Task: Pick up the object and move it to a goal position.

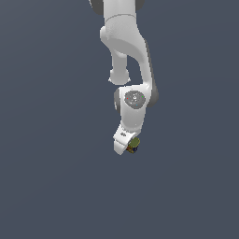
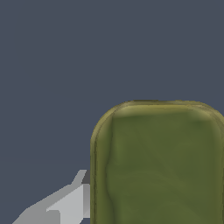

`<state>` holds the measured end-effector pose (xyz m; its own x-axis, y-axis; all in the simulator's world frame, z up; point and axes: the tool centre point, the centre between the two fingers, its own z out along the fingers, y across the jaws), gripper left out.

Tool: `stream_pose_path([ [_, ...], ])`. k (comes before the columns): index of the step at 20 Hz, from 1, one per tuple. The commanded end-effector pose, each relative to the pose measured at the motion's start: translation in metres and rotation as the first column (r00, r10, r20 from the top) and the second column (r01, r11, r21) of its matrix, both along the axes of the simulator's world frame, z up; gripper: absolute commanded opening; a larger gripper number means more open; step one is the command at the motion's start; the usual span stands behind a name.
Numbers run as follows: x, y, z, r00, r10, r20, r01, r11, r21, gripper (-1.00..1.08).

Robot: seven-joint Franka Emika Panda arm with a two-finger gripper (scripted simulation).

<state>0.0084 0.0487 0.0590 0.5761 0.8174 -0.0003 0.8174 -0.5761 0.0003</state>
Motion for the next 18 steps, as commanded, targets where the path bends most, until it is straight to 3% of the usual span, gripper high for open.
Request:
stream_pose_path([
  [1, 0.000, 0.001, -0.001, 1.000, 0.000, 0.000, 0.000, 1.000, 0.001, -1.00],
  [10, -0.002, -0.003, 0.001, 1.000, 0.000, 0.000, 0.000, 1.000, 0.000, -1.00],
  [18, -0.021, -0.026, 0.009, 1.000, 0.000, 0.000, 0.000, 1.000, 0.000, -1.00],
])
